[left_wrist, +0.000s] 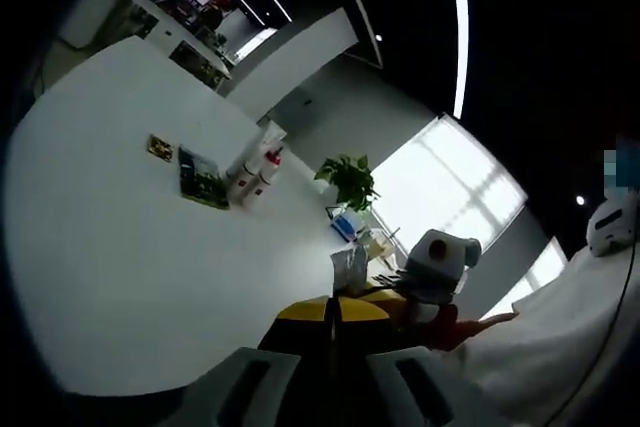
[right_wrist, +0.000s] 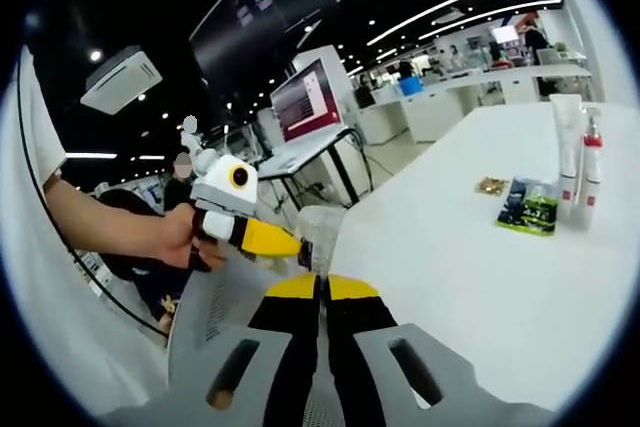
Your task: Arrange the skincare products in the storage area until every visible bottle or jar stands upright without overlapping.
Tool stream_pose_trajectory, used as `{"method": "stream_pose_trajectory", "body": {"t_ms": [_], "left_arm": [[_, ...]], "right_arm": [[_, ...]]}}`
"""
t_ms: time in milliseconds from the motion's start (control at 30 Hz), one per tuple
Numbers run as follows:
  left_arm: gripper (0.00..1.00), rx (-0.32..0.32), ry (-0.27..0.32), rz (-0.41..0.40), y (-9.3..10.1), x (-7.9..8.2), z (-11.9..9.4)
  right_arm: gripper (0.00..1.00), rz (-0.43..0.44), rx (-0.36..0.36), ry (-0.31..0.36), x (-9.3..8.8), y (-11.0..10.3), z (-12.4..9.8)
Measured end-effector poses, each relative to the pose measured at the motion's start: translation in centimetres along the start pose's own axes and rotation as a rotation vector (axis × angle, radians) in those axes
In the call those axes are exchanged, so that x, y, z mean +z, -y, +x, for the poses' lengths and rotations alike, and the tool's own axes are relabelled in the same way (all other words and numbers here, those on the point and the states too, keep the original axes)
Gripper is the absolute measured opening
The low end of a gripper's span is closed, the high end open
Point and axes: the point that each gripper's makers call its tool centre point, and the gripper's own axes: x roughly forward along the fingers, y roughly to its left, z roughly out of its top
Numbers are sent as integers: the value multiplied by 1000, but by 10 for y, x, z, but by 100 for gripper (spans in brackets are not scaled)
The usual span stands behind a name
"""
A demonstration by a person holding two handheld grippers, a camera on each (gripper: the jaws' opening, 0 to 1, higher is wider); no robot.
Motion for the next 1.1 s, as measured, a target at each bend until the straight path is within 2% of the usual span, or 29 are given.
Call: {"method": "stream_pose_trajectory", "body": {"t_ms": [133,267,333,433,600,733,867,1000,1100], "left_arm": [[1,9,21,-7,-3,4,-1],[2,-8,38,-25,-2,7,-2],[2,16,58,-15,-7,10,-3],[3,0,56,-26,-6,10,-2],[12,2,15,-9,-7,3,2],[20,-26,-22,20,-2,-4,5],[19,-32,-32,12,-1,-6,4],[19,-34,-24,12,0,-5,4],[15,-75,-31,-5,11,-7,5]], "right_arm": [[1,1,-16,2,1,4,-1],[0,19,-20,20,4,6,-2],[0,14,-30,25,5,8,-3],[0,20,-30,26,6,8,-3],[0,18,-11,46,10,4,-4],[0,26,23,68,14,-2,-6],[0,27,81,94,19,-13,-9],[0,21,95,78,16,-17,-8],[0,25,97,75,16,-17,-7]]}}
